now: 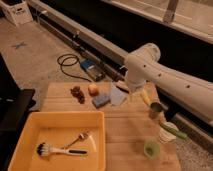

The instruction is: Place grapes in table surface

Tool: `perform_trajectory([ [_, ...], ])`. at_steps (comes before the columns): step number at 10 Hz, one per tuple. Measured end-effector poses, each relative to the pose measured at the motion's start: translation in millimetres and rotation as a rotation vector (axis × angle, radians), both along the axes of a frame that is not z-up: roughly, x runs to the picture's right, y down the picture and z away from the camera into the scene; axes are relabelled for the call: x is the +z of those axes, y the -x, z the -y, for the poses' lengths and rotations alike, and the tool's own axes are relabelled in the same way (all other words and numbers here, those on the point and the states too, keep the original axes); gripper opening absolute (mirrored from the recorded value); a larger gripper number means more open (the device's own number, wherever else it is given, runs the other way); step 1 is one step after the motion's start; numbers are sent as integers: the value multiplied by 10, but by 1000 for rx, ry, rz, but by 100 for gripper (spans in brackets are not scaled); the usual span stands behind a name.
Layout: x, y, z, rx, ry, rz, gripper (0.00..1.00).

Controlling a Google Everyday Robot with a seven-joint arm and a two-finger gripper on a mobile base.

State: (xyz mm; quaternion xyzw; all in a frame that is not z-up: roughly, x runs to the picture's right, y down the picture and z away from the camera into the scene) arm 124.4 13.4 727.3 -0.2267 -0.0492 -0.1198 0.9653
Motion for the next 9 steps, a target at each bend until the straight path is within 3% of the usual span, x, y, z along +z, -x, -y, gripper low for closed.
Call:
perform_trajectory([
  [4,105,821,145,-52,-16,103,65],
  [9,275,2123,341,-148,-45,255,65],
])
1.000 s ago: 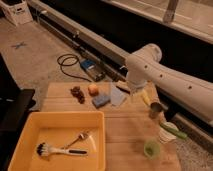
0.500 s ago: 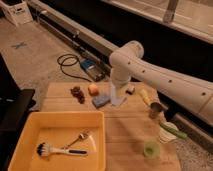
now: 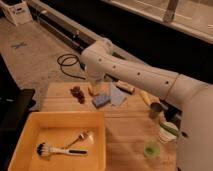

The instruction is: Place grapes in table surface

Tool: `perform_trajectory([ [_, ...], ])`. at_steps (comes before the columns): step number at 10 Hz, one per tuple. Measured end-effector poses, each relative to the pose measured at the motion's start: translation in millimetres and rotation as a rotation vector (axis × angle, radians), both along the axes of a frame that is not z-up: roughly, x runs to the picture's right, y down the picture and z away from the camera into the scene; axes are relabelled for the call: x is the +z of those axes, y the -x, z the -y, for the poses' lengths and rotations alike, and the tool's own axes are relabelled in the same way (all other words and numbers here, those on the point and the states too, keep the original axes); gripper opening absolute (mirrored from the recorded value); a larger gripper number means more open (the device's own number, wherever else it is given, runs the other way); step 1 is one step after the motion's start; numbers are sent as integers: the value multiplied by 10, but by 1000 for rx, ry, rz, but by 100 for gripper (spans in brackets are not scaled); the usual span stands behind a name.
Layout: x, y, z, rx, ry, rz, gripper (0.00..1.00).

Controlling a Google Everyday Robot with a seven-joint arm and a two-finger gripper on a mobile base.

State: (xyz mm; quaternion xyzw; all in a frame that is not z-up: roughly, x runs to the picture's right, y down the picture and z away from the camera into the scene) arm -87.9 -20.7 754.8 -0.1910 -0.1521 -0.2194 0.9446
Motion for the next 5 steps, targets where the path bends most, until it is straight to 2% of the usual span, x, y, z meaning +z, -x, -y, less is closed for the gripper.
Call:
perform_trajectory([
  [2,126,277,41,-18,6,59,65],
  [3,241,420,-11,-17,31,84,65],
  [4,278,496,-48,-16,46,96,65],
  [5,285,461,-35,-15,43,91,65],
])
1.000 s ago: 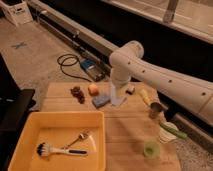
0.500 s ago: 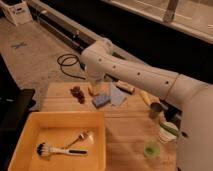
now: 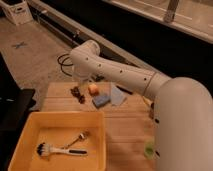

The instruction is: Place grapes in table surface

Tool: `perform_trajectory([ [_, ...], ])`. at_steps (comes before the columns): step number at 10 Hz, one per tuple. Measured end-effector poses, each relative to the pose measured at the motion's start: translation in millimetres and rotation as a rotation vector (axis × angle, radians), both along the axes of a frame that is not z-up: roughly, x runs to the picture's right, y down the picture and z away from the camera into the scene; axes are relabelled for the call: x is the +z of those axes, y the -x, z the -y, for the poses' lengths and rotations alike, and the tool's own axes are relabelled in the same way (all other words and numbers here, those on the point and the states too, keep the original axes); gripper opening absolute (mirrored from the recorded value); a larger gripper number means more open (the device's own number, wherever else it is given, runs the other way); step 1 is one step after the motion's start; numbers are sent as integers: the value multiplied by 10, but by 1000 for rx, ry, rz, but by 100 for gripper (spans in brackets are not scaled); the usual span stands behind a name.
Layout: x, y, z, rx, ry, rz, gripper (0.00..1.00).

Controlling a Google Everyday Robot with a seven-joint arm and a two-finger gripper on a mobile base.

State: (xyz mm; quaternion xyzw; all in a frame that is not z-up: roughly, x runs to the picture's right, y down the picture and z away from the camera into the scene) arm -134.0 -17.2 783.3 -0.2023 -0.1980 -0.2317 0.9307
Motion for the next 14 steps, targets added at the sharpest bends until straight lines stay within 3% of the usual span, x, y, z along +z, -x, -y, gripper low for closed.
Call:
perform_trajectory([
  [4,2,-20,1,0,3,-2,65],
  [6,91,-1,-45,1,24,-31,65],
  [9,415,230,-218,9,70,-53,65],
  [12,909,453,-360,4,120,-142,65],
  [14,1134,458,-379,66,157,-216,65],
])
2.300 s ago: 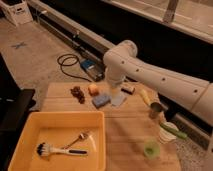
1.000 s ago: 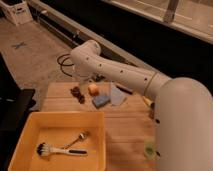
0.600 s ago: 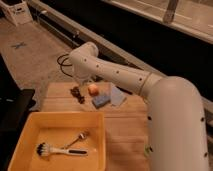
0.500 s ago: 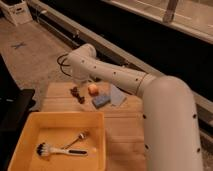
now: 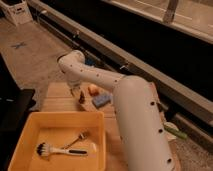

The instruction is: Place grapes in table surface

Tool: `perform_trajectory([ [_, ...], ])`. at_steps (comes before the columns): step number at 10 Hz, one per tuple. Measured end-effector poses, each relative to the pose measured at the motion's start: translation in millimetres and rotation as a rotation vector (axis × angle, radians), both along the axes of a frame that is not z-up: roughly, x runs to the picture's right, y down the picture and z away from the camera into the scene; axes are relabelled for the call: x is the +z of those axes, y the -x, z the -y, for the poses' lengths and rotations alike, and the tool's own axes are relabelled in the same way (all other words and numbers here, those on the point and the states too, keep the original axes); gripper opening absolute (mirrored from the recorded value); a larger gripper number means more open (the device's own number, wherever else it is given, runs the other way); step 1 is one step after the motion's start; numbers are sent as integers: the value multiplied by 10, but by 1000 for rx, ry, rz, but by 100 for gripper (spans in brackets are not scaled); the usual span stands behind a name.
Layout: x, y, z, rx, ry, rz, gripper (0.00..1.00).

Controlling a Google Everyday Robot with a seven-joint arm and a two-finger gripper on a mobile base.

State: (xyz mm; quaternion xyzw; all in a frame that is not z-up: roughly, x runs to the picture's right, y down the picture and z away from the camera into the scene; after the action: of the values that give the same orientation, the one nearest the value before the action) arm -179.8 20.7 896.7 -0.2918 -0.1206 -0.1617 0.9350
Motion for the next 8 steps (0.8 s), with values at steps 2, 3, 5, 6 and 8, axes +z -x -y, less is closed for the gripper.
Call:
perform_trajectory([
  [2,173,27,-11,63,7,-72,65],
  [3,224,-13,5,119,7,-112,65],
  [5,291,-126,33,265,7,-148,65],
  [6,292,-128,35,290,9,-149,65],
  [8,291,-97,19,293,12,-146,65],
])
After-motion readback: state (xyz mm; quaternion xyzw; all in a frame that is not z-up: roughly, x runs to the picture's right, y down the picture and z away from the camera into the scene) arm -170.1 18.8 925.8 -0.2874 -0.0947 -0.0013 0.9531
